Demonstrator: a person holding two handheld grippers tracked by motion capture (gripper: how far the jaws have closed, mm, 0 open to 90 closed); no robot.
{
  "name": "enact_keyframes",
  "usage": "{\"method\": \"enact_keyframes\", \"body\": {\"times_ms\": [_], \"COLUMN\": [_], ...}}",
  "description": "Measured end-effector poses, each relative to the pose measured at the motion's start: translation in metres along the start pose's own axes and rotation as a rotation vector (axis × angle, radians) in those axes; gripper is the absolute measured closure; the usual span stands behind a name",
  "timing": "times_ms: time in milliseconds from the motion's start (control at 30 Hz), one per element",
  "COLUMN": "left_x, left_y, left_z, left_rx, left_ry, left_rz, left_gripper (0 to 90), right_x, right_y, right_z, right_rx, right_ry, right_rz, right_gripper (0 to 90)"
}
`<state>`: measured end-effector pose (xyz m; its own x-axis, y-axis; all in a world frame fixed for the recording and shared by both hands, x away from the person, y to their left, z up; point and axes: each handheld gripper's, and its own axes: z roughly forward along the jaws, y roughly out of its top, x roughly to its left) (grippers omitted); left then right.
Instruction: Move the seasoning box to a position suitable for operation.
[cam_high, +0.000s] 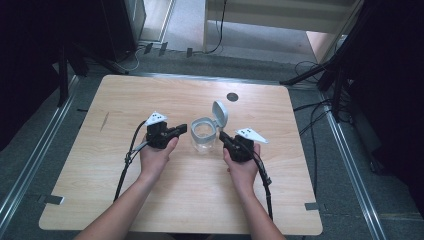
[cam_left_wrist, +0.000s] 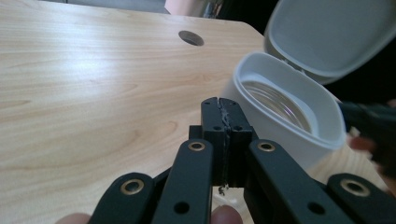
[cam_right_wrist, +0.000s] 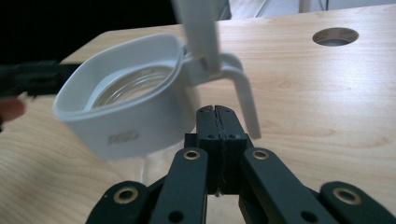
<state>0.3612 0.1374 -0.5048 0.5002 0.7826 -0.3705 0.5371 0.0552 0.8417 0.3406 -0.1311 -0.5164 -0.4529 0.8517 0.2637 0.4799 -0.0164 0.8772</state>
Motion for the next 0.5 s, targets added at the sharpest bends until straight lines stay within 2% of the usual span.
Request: {"method": "enact_keyframes", "body": {"times_ms": [167,267,333,467,500], "left_x": [0.006,0.008,0.007,0.005,0.004], "left_y": [0.008,0.009,0.008,0.005,0.004], "left_z": [0.015,0.022,0.026,0.027,0.026], "left_rx": [0.005,0.008,0.012,0.023,0.028], "left_ry": [-0.004,-0.021,-0.030,-0.041,-0.044], "left_rz": [0.000,-0.001,0.016,0.022,0.037], "left_gripper": [90.0,90.0,90.0,90.0,90.0], "right_x": [0.015,0.022,0.023,0.020,0.019], "right_y": [-0.009,-0.010,-0.010,-0.009,-0.008], "right_z": [-0.009,-0.010,-0.008,-0.005,-0.004], "right_rx": [-0.016,-0.004,-0.002,0.000,-0.003], "right_ry": [-0.042,-0.058,-0.084,-0.098,-0.096], "right_rz": [0.018,0.027,0.033,0.054,0.053], "right_gripper": [90.0,89.8,89.7,89.6,89.6]}}
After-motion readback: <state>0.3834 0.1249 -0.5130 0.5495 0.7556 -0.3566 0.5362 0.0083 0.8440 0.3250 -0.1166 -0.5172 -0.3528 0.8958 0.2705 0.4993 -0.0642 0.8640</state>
